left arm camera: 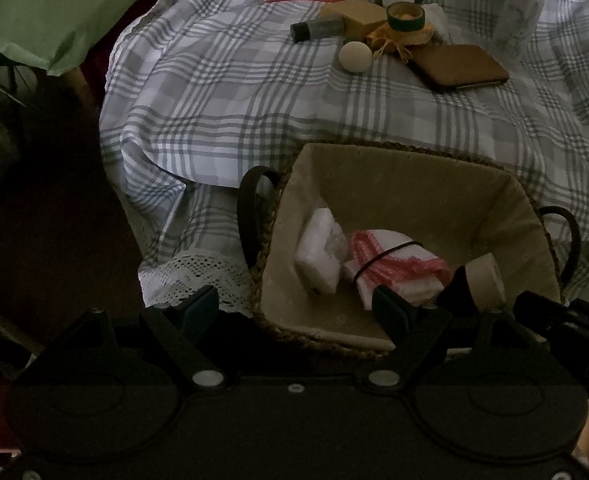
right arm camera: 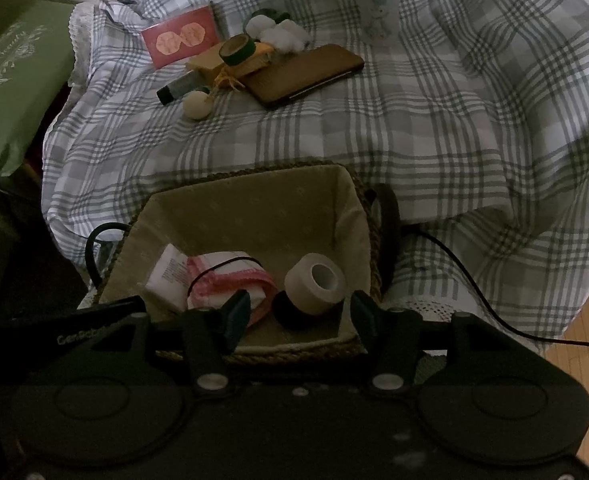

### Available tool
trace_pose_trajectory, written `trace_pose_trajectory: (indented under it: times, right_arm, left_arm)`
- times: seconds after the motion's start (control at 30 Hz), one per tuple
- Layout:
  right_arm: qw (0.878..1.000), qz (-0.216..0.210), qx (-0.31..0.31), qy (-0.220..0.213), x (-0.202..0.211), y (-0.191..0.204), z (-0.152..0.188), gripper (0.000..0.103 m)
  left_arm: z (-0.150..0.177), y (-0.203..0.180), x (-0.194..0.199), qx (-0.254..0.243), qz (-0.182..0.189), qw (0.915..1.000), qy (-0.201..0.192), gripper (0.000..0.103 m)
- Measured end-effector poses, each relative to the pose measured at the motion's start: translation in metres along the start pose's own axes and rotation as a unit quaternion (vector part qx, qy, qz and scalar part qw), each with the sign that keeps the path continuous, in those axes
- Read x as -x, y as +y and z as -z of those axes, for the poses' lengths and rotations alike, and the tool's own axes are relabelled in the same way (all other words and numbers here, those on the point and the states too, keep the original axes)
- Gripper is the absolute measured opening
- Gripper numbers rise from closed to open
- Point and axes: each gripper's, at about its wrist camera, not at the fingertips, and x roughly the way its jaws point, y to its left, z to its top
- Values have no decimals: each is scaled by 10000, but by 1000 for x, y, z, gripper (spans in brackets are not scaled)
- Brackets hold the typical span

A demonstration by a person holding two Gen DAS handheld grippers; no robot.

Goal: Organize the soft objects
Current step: 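Withdraw both open tools up out of the basket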

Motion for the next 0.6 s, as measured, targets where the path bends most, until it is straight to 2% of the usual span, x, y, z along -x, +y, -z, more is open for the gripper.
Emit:
trace_pose_trajectory:
  times: [0.6]
  right_arm:
    - [9995, 189, 11, 239, -9, 3, -2, 66]
  left_arm:
    - [0, 1, -9, -45, -134, 9995, 283, 80]
